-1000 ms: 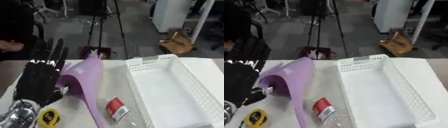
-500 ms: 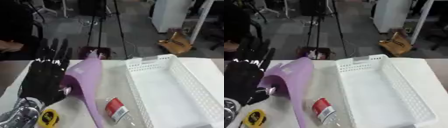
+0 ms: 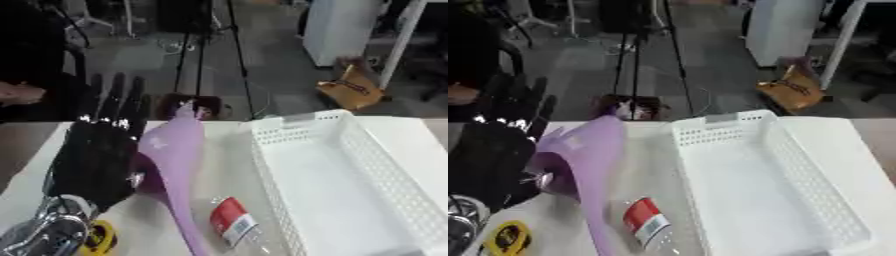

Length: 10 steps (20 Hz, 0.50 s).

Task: Pick up objects on the table and place them in the box.

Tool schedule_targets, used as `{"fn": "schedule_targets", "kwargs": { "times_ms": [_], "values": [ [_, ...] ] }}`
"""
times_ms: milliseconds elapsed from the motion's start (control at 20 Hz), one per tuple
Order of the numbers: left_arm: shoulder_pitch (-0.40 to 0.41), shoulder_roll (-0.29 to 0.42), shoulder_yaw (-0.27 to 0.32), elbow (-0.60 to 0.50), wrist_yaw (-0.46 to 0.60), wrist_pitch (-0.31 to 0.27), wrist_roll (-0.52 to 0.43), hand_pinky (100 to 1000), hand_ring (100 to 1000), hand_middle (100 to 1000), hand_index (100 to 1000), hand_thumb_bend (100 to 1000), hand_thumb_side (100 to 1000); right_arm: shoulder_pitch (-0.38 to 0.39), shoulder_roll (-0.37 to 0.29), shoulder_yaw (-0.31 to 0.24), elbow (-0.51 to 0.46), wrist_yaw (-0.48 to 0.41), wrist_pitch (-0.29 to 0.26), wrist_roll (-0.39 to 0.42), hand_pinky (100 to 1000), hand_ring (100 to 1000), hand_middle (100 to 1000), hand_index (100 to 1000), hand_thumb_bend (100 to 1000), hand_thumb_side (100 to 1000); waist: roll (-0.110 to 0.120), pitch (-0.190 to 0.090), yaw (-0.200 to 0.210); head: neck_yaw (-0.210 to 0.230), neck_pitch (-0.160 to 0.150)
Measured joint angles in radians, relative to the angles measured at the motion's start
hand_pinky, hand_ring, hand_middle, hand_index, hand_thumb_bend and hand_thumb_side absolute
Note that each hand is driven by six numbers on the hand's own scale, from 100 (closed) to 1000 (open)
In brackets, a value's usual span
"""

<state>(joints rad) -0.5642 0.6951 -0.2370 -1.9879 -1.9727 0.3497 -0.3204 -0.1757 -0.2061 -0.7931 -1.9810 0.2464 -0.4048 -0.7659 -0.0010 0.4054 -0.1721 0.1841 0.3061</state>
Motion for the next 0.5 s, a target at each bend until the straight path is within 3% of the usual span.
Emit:
{"fn": "schedule_targets", "kwargs": {
  "times_ms": [500],
  "values": [
    [-0.020, -0.001, -0.012, 0.000, -0.026, -0.011, -0.041, 1000, 1000, 975, 947, 690, 570, 0.000, 0.000, 0.005, 0.000, -0.003, -0.004, 0.004, 594, 555, 528, 592, 100, 490, -0.001, 0.001, -0.002, 0.005, -0.001]
  ]
}}
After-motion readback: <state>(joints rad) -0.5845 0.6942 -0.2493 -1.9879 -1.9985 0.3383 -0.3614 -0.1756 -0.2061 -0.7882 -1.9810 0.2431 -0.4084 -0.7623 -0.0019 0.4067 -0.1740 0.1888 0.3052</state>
